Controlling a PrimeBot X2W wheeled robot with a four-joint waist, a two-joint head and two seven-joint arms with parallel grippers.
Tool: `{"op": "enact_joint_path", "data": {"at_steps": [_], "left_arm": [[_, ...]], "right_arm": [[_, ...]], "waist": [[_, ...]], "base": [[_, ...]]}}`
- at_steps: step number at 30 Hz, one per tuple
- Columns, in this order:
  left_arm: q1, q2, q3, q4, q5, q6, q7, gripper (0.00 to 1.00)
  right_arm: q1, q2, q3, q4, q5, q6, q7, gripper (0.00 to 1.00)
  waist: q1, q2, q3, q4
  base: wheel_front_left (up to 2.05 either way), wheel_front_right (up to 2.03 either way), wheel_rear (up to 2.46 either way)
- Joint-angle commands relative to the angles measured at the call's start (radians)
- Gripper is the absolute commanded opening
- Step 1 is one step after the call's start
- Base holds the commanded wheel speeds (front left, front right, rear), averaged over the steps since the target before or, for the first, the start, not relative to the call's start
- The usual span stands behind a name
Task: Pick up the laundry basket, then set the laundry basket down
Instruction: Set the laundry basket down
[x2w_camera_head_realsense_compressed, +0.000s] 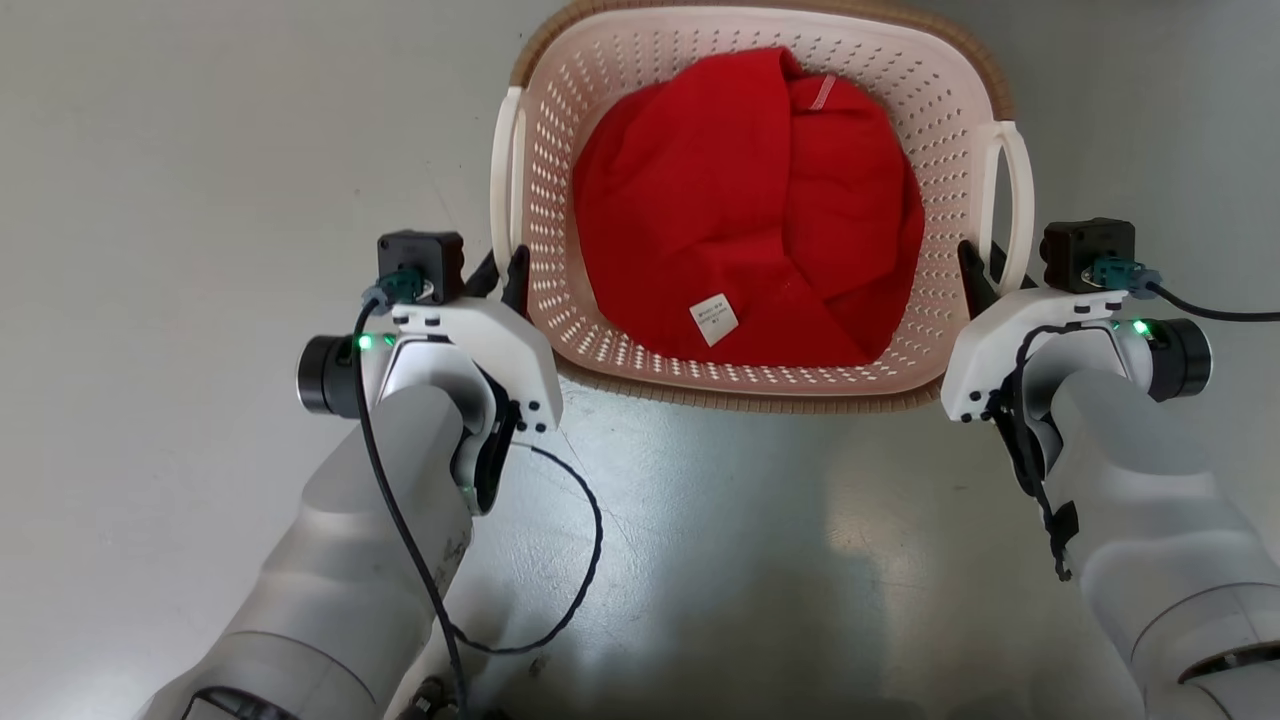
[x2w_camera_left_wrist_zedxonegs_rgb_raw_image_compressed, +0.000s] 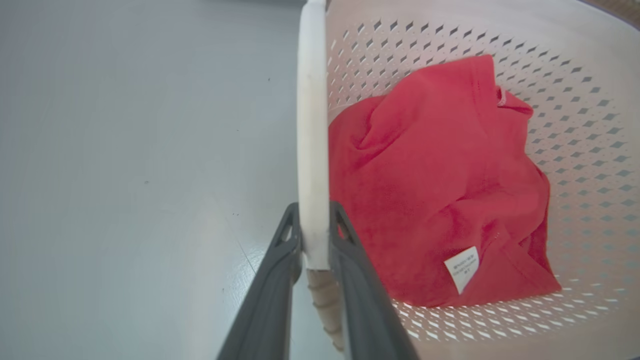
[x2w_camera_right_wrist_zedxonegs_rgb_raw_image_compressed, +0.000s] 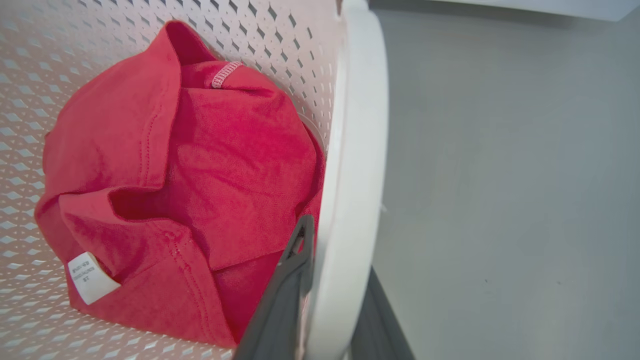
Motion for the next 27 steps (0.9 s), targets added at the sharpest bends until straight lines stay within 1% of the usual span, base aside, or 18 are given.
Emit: {"op": "enact_joint_path", "data": {"at_steps": [1,5,14,15,16,17,18,19,27], "left_arm": [[-0.01,0.024,0.01,-0.015,-0.002,0.007,-0.011,0.0],[-0.02,0.024,0.0,-0.019,-0.009,0.01,-0.011,0.0],[-0.025,0.024,-0.025,-0.03,-0.03,0.015,-0.011,0.0],[-0.025,0.024,-0.027,-0.031,-0.033,0.016,-0.011,0.0],[-0.025,0.024,-0.028,-0.03,-0.035,0.018,-0.011,0.13],[-0.025,0.024,-0.029,-0.03,-0.037,0.02,-0.011,0.37],[-0.025,0.024,-0.03,-0.029,-0.039,0.023,-0.011,0.86],[-0.025,0.024,-0.031,-0.029,-0.041,0.025,-0.011,1.0],[-0.029,0.023,-0.025,-0.018,-0.038,0.04,-0.011,1.0]], "right_arm": [[0.015,0.036,0.013,-0.011,-0.024,0.012,-0.017,0.0],[0.01,0.037,-0.031,-0.011,-0.066,0.012,-0.02,0.0],[0.002,0.037,-0.055,-0.011,-0.089,0.012,-0.028,0.0],[0.001,0.037,-0.056,-0.011,-0.091,0.012,-0.03,0.15],[-0.001,0.037,-0.06,-0.011,-0.094,0.012,-0.032,0.39],[-0.002,0.037,-0.066,-0.012,-0.098,0.012,-0.034,0.78],[-0.003,0.037,-0.07,-0.012,-0.102,0.012,-0.035,1.0],[-0.003,0.037,-0.075,-0.013,-0.107,0.012,-0.037,1.0],[-0.003,0.037,-0.102,-0.02,-0.131,0.012,-0.043,1.0]], "waist": [[0.0,0.0,0.001,0.001],[0.0,0.0,0.006,0.009],[0.0,0.0,0.009,0.017],[0.0,0.0,0.009,0.017],[0.0,0.0,0.008,0.016],[0.0,0.0,0.007,0.016],[0.0,0.0,0.006,0.016],[0.0,0.0,0.005,0.016],[0.0,0.0,-0.014,0.015]], "base": [[0.0,0.0,0.0],[0.0,0.0,0.0],[0.0,0.0,0.0],[0.0,0.0,0.0],[0.0,0.0,0.0],[0.0,0.0,0.0],[0.0,0.0,0.0],[0.0,0.0,0.0],[0.0,0.0,0.0]]}}
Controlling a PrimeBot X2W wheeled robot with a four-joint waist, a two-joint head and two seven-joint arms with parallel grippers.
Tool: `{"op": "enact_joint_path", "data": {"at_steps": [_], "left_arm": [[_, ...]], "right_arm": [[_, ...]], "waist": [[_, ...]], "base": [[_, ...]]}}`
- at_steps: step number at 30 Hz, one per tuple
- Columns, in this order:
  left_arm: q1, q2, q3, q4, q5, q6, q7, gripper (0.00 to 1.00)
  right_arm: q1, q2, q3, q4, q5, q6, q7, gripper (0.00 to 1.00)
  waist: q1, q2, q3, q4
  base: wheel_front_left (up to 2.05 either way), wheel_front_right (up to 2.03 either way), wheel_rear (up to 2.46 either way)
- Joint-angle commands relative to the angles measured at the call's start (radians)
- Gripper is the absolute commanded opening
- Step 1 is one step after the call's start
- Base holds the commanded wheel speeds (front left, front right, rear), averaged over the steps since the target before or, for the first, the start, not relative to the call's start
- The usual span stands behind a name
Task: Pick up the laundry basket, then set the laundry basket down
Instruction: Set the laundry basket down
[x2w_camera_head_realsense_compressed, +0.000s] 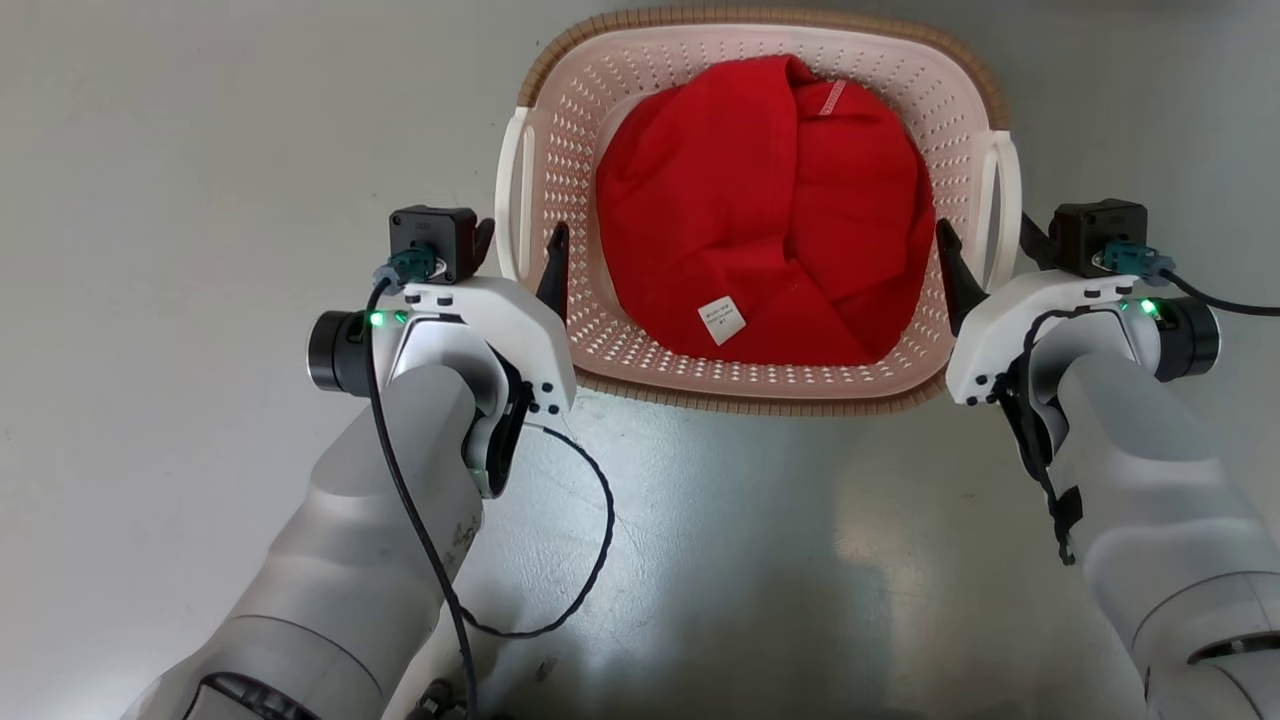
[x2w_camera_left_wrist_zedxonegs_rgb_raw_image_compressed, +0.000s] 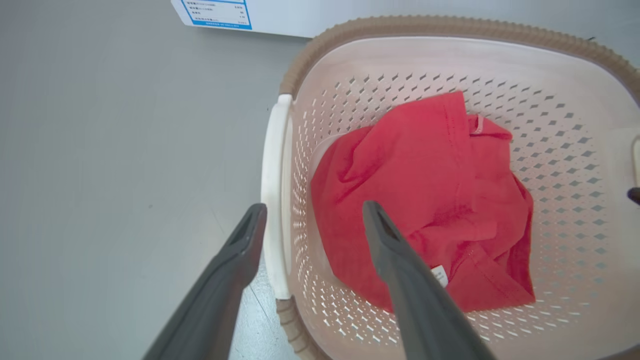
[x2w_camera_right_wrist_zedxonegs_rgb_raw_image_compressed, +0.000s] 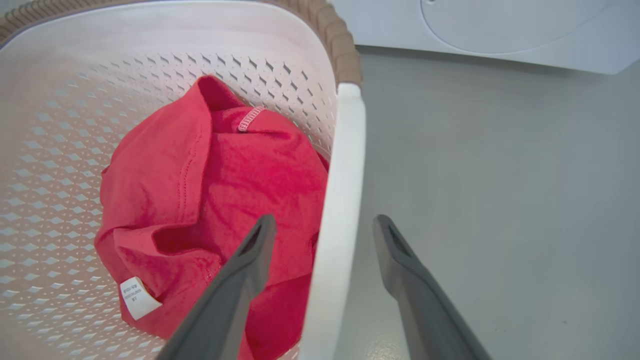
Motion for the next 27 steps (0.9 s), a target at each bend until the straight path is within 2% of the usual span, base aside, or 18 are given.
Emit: {"op": "enact_joint_path", "data": {"at_steps": [1,17,27], "left_arm": [[0.003,0.027,0.021,-0.001,0.0,0.013,-0.007,1.0],[0.03,0.027,0.078,0.026,0.052,0.005,-0.007,1.0],[0.085,0.038,0.185,0.004,0.114,-0.013,-0.007,1.0]], "right_arm": [[0.016,0.032,0.014,-0.015,-0.013,0.006,-0.014,1.0],[0.038,0.032,0.063,-0.036,0.044,0.006,-0.015,1.0],[0.081,0.032,0.154,-0.069,0.152,0.006,-0.015,1.0]], "waist": [[0.0,0.0,-0.004,-0.001],[0.0,0.0,-0.092,-0.024],[0.0,0.0,-0.202,-0.049]], "base": [[0.0,0.0,0.0],[0.0,0.0,0.0],[0.0,0.0,0.0]]}}
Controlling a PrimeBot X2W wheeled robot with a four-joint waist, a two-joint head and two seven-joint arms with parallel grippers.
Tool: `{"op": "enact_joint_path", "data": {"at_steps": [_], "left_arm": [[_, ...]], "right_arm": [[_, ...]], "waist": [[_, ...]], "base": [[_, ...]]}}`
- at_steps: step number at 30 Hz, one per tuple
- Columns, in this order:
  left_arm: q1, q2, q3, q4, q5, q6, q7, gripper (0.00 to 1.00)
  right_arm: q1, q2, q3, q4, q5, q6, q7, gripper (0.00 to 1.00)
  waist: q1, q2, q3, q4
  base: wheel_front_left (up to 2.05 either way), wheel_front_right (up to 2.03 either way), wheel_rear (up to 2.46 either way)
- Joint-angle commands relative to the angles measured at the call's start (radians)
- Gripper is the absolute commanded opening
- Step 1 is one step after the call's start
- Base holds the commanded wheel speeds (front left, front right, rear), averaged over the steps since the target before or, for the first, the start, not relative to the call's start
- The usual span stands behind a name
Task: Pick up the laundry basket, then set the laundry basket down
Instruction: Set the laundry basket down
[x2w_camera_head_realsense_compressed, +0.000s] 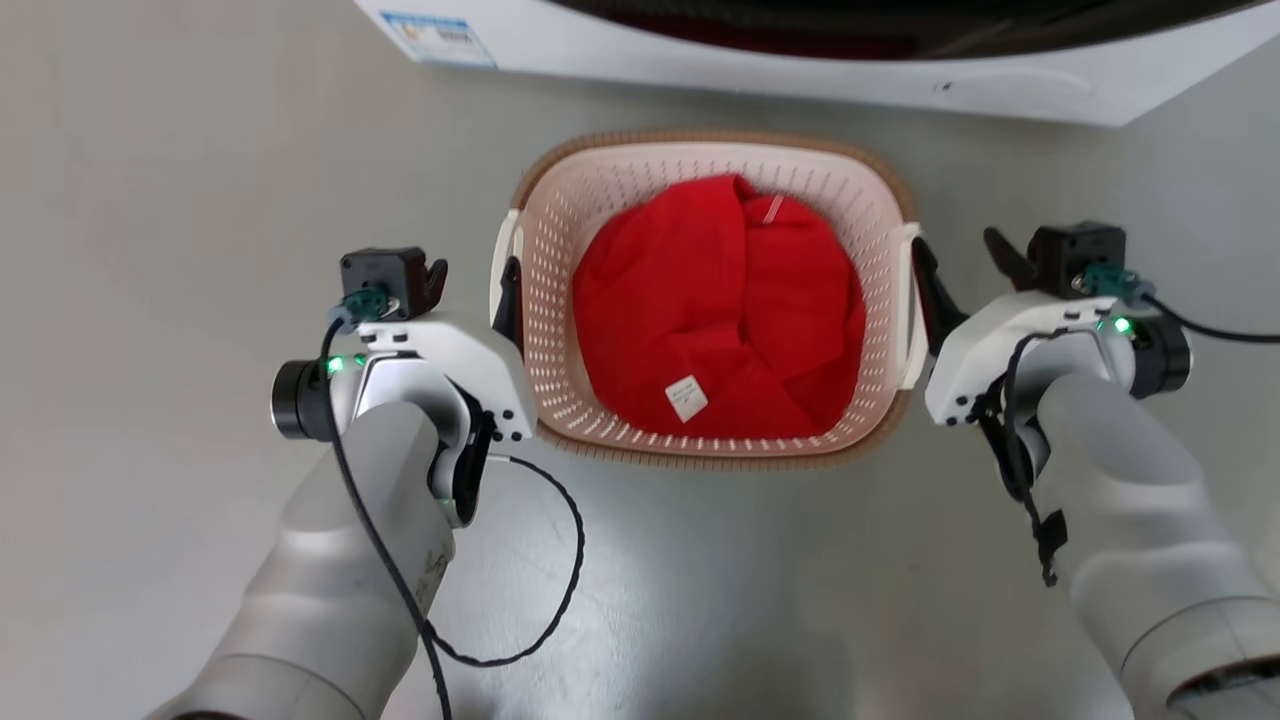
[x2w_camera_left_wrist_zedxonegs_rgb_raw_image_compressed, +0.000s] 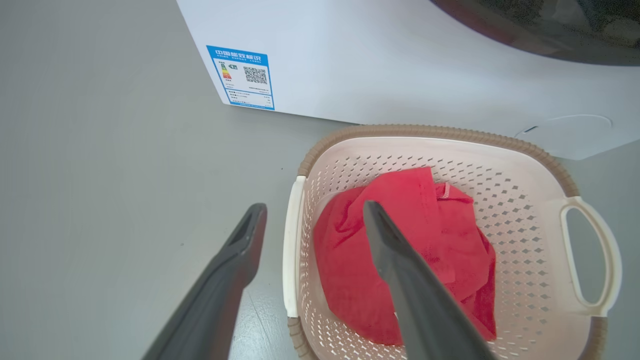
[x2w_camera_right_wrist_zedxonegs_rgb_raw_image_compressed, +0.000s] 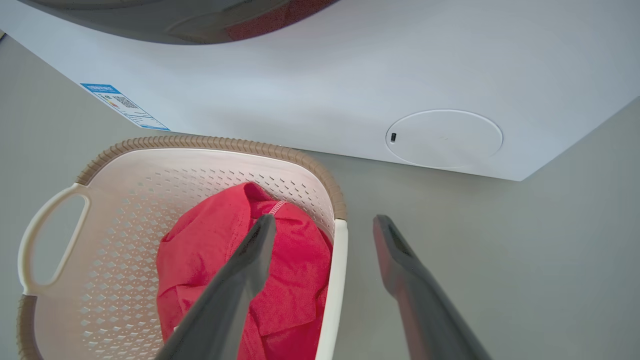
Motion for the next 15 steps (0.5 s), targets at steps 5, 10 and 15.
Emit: {"op": "enact_joint_path", "data": {"at_steps": [5,10,15], "left_arm": [[0.079,0.045,0.09,-0.063,0.052,-0.019,-0.006,1.0],[0.166,0.06,0.173,-0.156,0.112,-0.032,-0.006,1.0],[0.277,0.063,0.262,-0.258,0.189,-0.047,-0.006,1.0]], "right_arm": [[0.091,0.03,0.083,-0.077,0.089,0.006,-0.014,1.0],[0.159,0.03,0.14,-0.155,0.179,0.006,-0.014,1.0],[0.233,0.03,0.184,-0.239,0.242,0.006,-0.014,1.0]], "waist": [[0.0,0.0,-0.087,-0.023],[0.0,0.0,-0.156,-0.04],[0.0,0.0,-0.226,-0.054]], "base": [[0.0,0.0,0.0],[0.0,0.0,0.0],[0.0,0.0,0.0]]}}
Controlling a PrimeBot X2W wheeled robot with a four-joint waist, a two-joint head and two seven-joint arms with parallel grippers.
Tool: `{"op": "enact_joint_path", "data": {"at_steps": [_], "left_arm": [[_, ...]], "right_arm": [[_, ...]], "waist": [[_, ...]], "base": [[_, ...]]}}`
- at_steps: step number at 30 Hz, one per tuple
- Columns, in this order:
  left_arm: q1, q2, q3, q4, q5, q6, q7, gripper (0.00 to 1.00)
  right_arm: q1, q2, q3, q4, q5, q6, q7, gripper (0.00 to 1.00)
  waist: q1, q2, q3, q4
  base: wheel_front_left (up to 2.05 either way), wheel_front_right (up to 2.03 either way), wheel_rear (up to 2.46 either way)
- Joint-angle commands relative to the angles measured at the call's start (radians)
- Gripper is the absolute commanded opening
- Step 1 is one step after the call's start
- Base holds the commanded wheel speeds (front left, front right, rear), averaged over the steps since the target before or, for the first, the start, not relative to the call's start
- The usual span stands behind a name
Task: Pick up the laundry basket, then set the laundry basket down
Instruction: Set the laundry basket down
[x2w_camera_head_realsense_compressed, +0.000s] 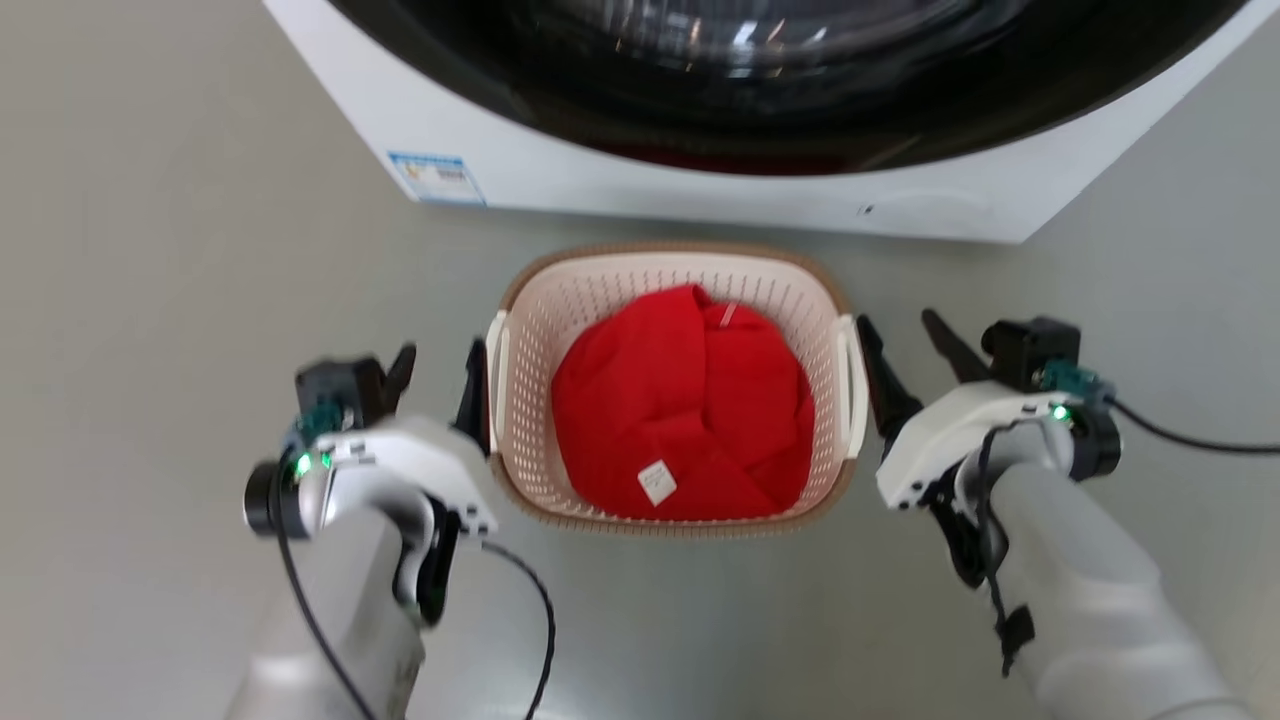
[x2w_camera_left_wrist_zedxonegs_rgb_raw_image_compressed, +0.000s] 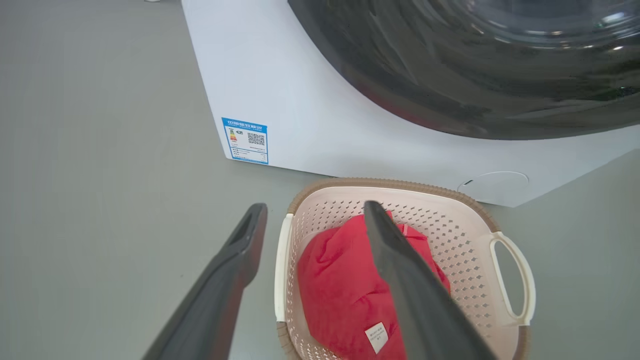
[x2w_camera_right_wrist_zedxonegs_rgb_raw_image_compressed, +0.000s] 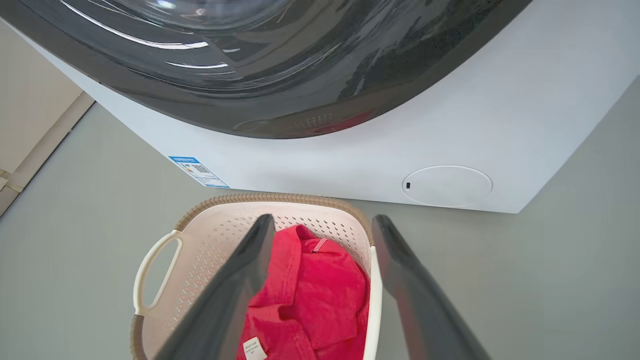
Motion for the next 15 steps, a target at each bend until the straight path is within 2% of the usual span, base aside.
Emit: {"op": "enact_joint_path", "data": {"at_steps": [1,9,15], "left_arm": [[0.046,0.026,0.047,-0.04,0.026,-0.008,-0.006,1.0],[0.251,0.003,0.197,-0.236,0.138,-0.042,-0.006,1.0],[0.377,-0.012,0.258,-0.356,0.193,-0.061,-0.006,1.0]], "right_arm": [[0.046,0.023,0.029,-0.044,0.014,0.006,-0.014,1.0],[0.201,0.023,0.028,-0.217,0.046,0.006,-0.014,1.0],[0.299,0.023,0.024,-0.333,0.025,0.006,-0.014,1.0]], "waist": [[0.0,0.0,-0.046,-0.016],[0.0,0.0,-0.168,-0.046],[0.0,0.0,-0.238,-0.061]], "base": [[0.0,0.0,0.0],[0.0,0.0,0.0],[0.0,0.0,0.0]]}}
